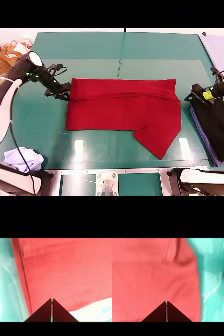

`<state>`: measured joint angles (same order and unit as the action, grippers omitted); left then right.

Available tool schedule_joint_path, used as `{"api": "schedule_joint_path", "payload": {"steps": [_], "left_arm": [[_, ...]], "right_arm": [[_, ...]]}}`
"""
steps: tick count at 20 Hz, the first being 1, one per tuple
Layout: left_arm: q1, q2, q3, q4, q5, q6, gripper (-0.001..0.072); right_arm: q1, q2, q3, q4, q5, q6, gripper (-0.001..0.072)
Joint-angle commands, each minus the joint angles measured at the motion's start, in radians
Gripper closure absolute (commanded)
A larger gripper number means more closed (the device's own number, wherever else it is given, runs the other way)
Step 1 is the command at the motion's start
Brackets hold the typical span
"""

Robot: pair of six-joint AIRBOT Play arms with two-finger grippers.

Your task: Fold the shirts.

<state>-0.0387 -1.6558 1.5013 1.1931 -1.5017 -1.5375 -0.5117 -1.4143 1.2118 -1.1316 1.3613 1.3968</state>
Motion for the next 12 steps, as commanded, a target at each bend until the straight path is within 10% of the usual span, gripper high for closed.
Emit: {"api": "schedule_joint_path", "payload": {"steps": [1, 5, 8, 10, 12], "left_arm": [[-0.027, 0.142, -0.127, 0.005, 0.044, 0.002, 0.0685], [-0.074, 0.511, -0.579, 0.0, 0.27, -0.034, 0.0684], [-0.077, 0.739, -0.835, -0.003, 0.416, -0.13, 0.0678], [-0.077, 0.789, -0.92, -0.031, 0.454, -0.189, 0.0035], [-0.077, 0.79, -0.985, -0.082, 0.501, -0.248, 0.0033]], "right_arm": [[-0.003, 0.216, -0.259, -0.099, -0.003, 0.082, 0.0694], [-0.003, 0.411, -0.553, -0.313, -0.025, 0.248, 0.0679], [-0.003, 0.427, -0.659, -0.27, -0.023, 0.254, 0.0158], [-0.002, 0.427, -0.705, -0.192, -0.073, 0.251, 0.0158], [-0.001, 0.427, -0.744, -0.114, -0.138, 0.224, 0.0158]]}}
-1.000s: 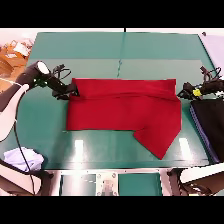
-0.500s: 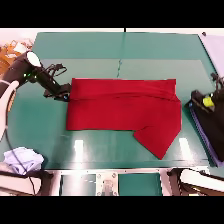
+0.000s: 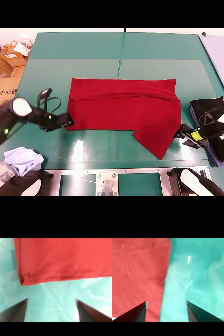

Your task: Fold the shirts.

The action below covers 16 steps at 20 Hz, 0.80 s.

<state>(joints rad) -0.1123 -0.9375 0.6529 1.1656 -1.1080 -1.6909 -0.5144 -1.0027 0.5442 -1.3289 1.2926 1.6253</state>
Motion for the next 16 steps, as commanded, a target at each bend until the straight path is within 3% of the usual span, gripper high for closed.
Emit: {"api": "schedule_joint_path", "payload": {"steps": [1, 7, 10, 13, 15, 16], "left_arm": [[-0.003, 0.072, -0.174, -0.114, 0.143, -0.097, 0.0033], [-0.012, 0.071, -0.382, -0.408, 0.404, -0.081, 0.0033], [-0.158, 0.071, -0.428, -0.501, 0.64, -0.1, 0.0033], [-0.307, 0.061, -0.43, -0.505, 0.976, -0.224, 0.0035], [-0.332, 0.016, -0.43, -0.505, 1.044, -0.27, 0.0132], [-0.332, -0.015, -0.428, -0.512, 1.036, -0.289, 0.0132]], "right_arm": [[0.002, 0.015, -0.095, 0.106, -0.101, -0.011, 0.0158], [0.002, 0.002, -0.137, 0.264, -0.204, -0.094, 0.0158], [0.002, 0.002, -0.137, 0.279, -0.228, -0.093, 0.0158], [0.002, 0.002, -0.137, 0.299, -0.229, -0.093, 0.0158], [0.002, 0.002, -0.137, 0.301, -0.23, -0.093, 0.0158], [0.002, 0.002, -0.137, 0.301, -0.229, -0.093, 0.0158]]}}
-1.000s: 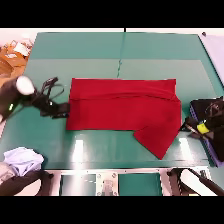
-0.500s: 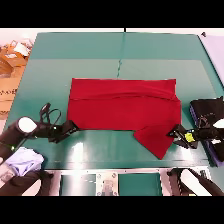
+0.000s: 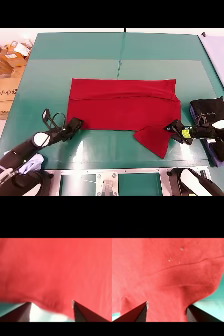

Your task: Fold the shirts.

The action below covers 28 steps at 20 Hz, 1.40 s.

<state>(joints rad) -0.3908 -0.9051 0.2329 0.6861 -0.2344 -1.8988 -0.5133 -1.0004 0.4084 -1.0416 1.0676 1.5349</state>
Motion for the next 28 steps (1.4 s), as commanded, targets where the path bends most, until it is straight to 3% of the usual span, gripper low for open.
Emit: {"api": "schedule_joint_path", "payload": {"steps": [1, 3, 4, 5, 9, 10, 11, 12, 14, 17, 20, 22, 26, 28], "left_arm": [[-0.053, -0.073, -0.007, -0.045, 0.135, -0.098, 0.0132], [-0.053, -0.08, -0.008, -0.043, 0.09, -0.099, 0.0163], [-0.053, -0.08, -0.008, -0.043, 0.091, -0.097, 0.0491], [-0.053, -0.08, -0.008, -0.043, 0.092, -0.079, 0.0682], [-0.053, -0.068, -0.007, -0.042, 0.076, -0.08, 0.0683], [-0.053, -0.069, -0.003, -0.039, 0.065, -0.078, 0.0683], [-0.043, -0.068, 0.005, -0.035, 0.039, -0.056, 0.0683], [-0.022, -0.068, 0.019, -0.034, -0.003, -0.024, 0.0683], [0.046, -0.068, 0.065, -0.034, -0.117, 0.07, 0.0684], [0.201, -0.068, 0.175, 0.06, -0.414, 0.222, 0.0684], [0.257, -0.068, 0.295, 0.289, -0.707, 0.228, 0.0684], [0.257, -0.068, 0.339, 0.342, -0.831, 0.225, 0.0684], [0.257, -0.069, 0.397, 0.394, -0.983, 0.243, 0.0684], [0.257, -0.07, 0.446, 0.439, -0.973, 0.24, 0.0684]], "right_arm": [[0.001, -0.001, -0.001, 0.014, -0.002, -0.003, 0.0158], [0.001, -0.001, -0.001, 0.013, 0.0, -0.003, 0.0158], [0.001, -0.001, -0.001, 0.013, 0.0, -0.003, 0.0158], [0.001, -0.001, -0.001, 0.013, 0.007, -0.003, 0.0158], [0.001, 0.0, 0.0, 0.013, 0.058, -0.003, 0.0162], [0.001, 0.0, 0.0, 0.009, 0.075, -0.005, 0.0222], [0.001, 0.002, 0.002, 0.009, 0.092, -0.027, 0.0475], [0.001, 0.003, 0.008, 0.009, 0.11, -0.045, 0.0683], [-0.001, 0.006, 0.042, -0.01, 0.143, -0.047, 0.0693], [0.0, 0.031, 0.138, -0.151, 0.224, 0.025, 0.0694], [0.0, 0.084, 0.206, -0.263, 0.348, 0.089, 0.0694], [0.001, 0.13, 0.208, -0.264, 0.393, 0.089, 0.0694], [0.001, 0.186, 0.233, -0.253, 0.427, 0.097, 0.0694], [0.002, 0.186, 0.274, -0.186, 0.41, 0.089, 0.0693]]}}
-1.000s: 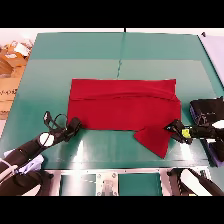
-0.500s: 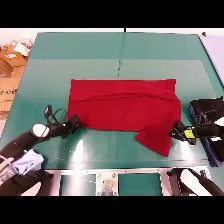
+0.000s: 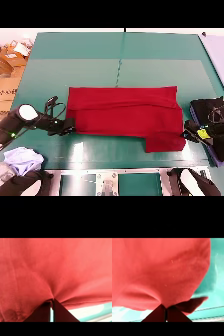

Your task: Fold the shirts.

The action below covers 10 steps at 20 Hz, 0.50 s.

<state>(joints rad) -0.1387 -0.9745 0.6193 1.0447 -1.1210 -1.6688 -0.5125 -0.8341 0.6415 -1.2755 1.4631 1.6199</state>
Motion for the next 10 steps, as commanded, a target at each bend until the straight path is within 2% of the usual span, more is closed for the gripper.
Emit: {"api": "schedule_joint_path", "payload": {"steps": [1, 4, 10], "left_arm": [[0.005, -0.008, 0.09, 0.08, -0.06, 0.019, 0.0684], [0.005, -0.085, 0.209, 0.078, 0.015, 0.043, 0.0685], [0.005, -0.442, 0.56, 0.077, 0.058, 0.066, 0.0684]], "right_arm": [[0.001, 0.016, 0.063, 0.103, -0.016, -0.015, 0.0693], [0.026, -0.05, 0.133, 0.243, -0.116, -0.035, 0.0694], [0.121, -0.449, 0.422, 0.274, -0.216, -0.035, 0.0693]]}}
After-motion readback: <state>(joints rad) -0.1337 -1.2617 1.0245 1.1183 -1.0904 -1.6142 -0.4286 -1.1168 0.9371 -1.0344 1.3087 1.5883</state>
